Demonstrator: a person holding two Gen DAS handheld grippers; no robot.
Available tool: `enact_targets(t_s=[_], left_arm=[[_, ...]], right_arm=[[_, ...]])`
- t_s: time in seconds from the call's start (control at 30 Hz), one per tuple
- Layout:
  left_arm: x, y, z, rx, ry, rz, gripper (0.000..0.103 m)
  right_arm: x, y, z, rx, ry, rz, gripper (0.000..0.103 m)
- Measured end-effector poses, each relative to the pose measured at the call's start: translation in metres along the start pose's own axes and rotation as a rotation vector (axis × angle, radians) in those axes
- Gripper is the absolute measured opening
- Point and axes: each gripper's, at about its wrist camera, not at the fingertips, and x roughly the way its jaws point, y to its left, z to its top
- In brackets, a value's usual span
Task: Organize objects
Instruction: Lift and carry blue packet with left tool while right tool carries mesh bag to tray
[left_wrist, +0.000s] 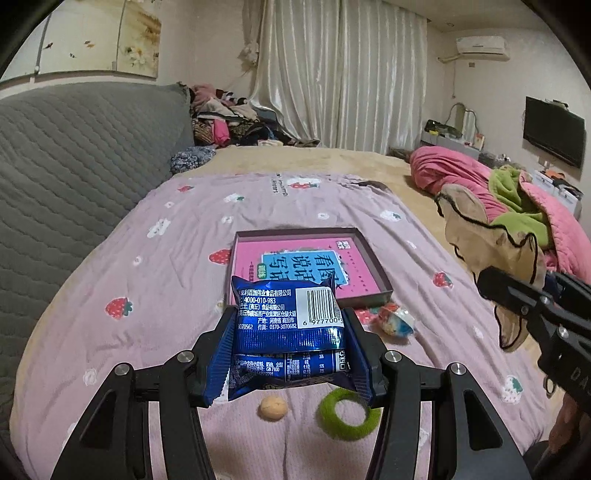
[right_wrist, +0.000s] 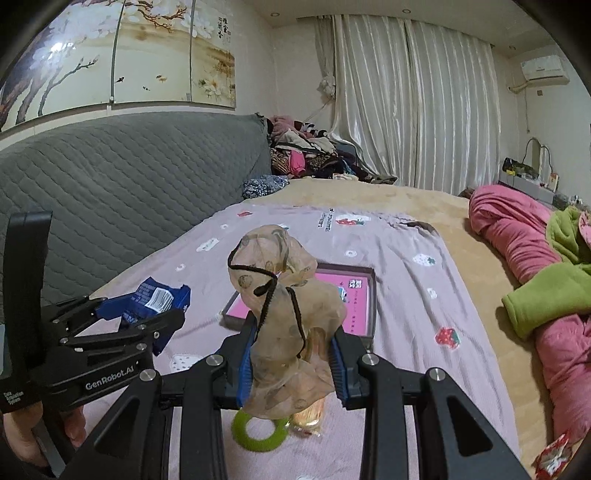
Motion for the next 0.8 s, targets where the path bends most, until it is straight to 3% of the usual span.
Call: enact_targets(t_s=[0.43, 0.8], left_arm=[[0.051, 0.0, 0.04, 0.008, 0.015, 0.003, 0.057], [0.125, 0.01, 0.093, 0.009, 0.032, 0.017, 0.057]], right_arm=[[0.037, -0.033, 0.035, 0.026, 0.002, -0.011, 0.035], [0.105, -0.068, 0.07, 0.051, 0.041, 0.006, 0.035]])
